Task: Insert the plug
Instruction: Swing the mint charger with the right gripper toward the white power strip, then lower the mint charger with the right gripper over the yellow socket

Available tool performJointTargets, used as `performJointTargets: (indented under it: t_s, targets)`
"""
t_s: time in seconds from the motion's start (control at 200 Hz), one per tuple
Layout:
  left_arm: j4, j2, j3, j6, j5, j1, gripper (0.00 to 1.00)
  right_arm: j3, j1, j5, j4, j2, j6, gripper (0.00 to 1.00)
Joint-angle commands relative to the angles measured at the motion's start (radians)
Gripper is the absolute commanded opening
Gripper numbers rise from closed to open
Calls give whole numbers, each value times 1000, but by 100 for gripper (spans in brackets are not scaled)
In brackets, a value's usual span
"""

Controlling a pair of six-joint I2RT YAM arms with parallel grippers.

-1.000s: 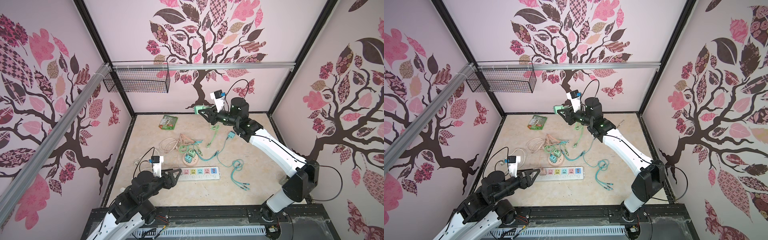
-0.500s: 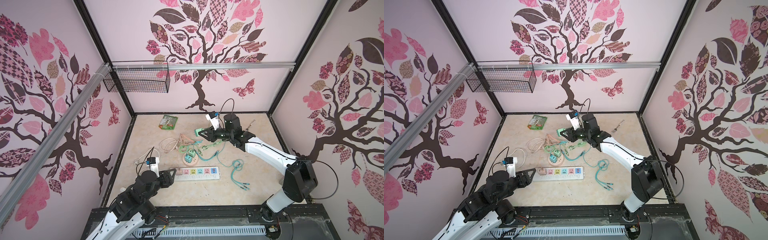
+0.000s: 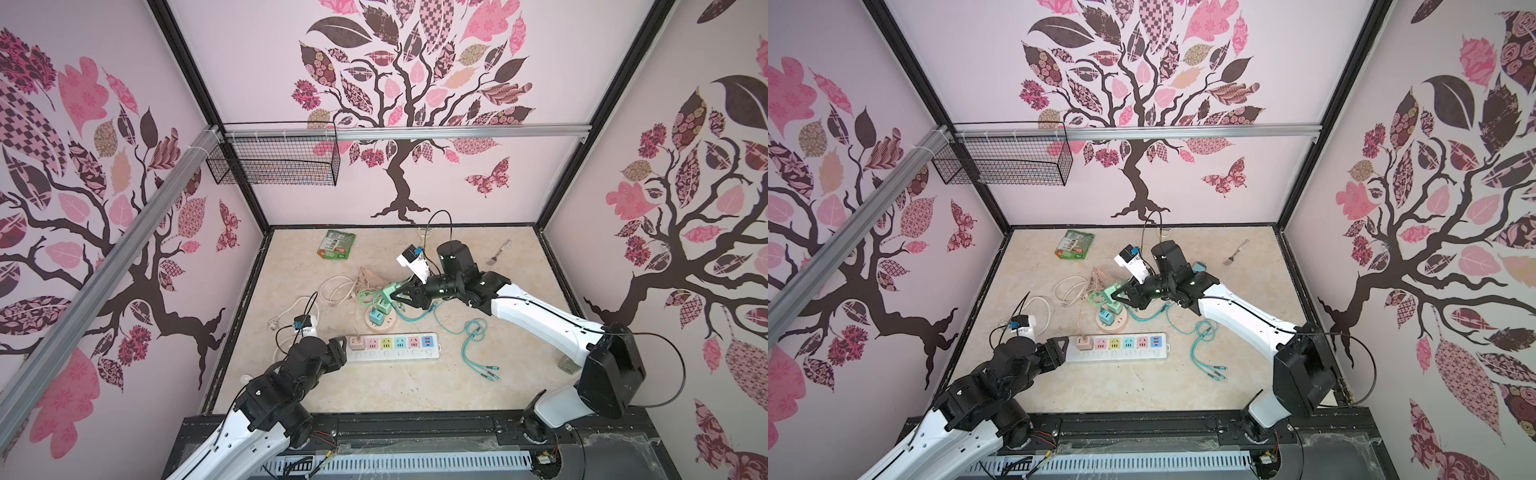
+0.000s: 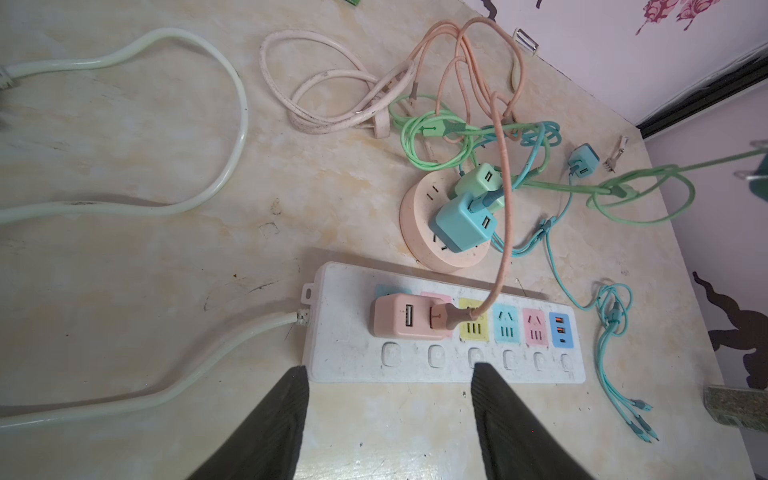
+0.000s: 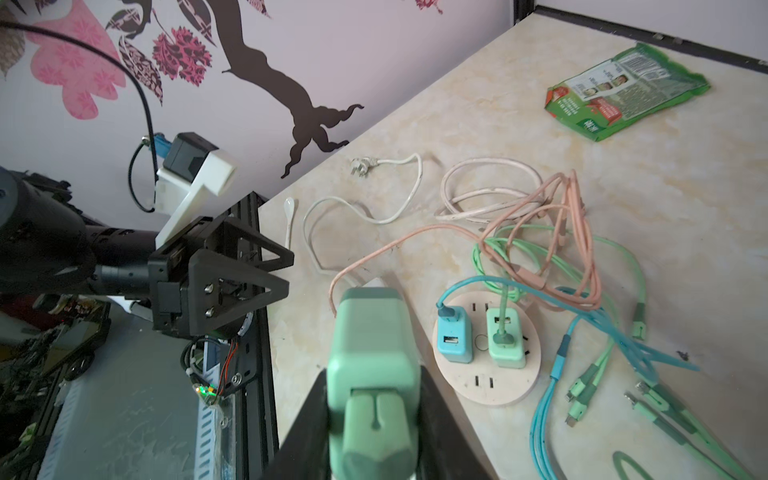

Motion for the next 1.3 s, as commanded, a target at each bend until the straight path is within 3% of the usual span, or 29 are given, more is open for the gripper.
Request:
performJointTargets:
  t_s: [0.0, 0.21, 0.94, 1.295]
  targets:
    - [42, -10, -40, -24, 13, 21, 65, -9, 13, -38, -56, -10, -51, 19]
    - [102, -6, -98, -39, 155, 124, 63, -15, 21, -22, -109, 1, -86, 20]
    - [134, 24, -146, -60, 135, 131, 61, -4, 105, 109, -234, 55, -208, 21]
    - [169, 45, -172, -58, 144, 134, 52, 45, 140, 187, -304, 111, -257, 22]
